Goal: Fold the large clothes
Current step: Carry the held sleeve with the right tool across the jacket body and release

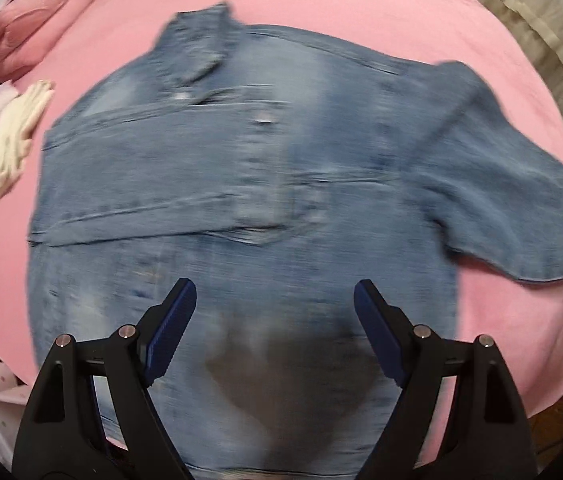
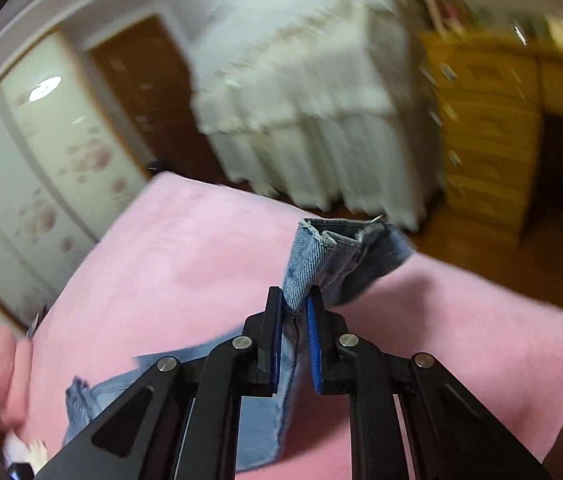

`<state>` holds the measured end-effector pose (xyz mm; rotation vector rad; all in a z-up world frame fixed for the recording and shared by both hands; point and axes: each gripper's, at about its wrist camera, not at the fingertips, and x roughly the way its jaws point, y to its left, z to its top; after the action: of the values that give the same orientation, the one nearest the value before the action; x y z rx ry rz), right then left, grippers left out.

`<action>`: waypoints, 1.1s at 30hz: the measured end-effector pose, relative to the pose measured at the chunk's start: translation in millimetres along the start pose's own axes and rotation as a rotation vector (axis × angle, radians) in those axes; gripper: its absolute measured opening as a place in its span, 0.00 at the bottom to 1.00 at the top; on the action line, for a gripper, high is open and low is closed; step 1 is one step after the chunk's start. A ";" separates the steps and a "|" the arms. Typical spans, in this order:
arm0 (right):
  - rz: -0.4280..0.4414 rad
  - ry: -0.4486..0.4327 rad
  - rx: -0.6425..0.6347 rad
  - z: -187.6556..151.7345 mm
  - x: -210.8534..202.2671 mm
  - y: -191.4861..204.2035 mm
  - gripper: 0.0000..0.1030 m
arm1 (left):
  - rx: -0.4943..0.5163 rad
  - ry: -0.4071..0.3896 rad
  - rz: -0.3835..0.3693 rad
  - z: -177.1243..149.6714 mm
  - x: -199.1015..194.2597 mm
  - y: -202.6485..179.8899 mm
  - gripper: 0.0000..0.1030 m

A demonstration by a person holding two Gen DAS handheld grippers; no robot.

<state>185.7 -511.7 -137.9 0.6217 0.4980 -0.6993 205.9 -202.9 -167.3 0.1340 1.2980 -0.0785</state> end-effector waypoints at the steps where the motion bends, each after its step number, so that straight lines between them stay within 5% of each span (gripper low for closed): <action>1: 0.028 -0.030 -0.033 -1.7 -10.7 24.4 0.11 | -0.007 -0.006 0.006 0.5 -0.5 13.5 0.78; 5: 0.152 -0.108 -0.155 -25.6 -50.0 124.9 0.11 | -0.059 -0.040 0.005 1.7 -4.6 91.9 0.78; 9: 0.280 -0.085 -0.256 -74.3 -73.4 225.3 0.11 | -0.095 -0.065 0.013 2.1 -4.5 164.6 0.78; 13: 0.374 0.032 -0.371 -156.8 -61.2 319.0 0.11 | -0.140 -0.048 0.001 -5.0 5.7 226.8 0.78; 17: 0.369 0.264 -0.498 -257.3 -13.1 376.7 0.11 | -0.162 -0.008 -0.030 -16.6 21.3 261.0 0.78; 22: 0.272 0.505 -0.569 -346.7 37.7 401.3 0.15 | -0.130 0.007 -0.058 -28.2 35.0 275.3 0.78; 25: 0.286 0.607 -0.539 -373.9 43.5 390.0 0.49 | -0.122 0.033 -0.077 -31.5 44.2 275.3 0.78; 27: 0.323 0.627 -0.514 -379.0 43.6 382.5 0.64 | -0.130 0.043 -0.110 -31.9 46.8 274.2 0.78; 33: 0.326 0.606 -0.522 -384.6 4.7 363.4 0.77 | -0.124 0.032 -0.261 -21.1 42.0 256.1 0.77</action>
<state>367.6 -37.4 -286.1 0.3939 1.0709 -0.0409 231.1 54.3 -199.2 -0.1417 1.3432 -0.2190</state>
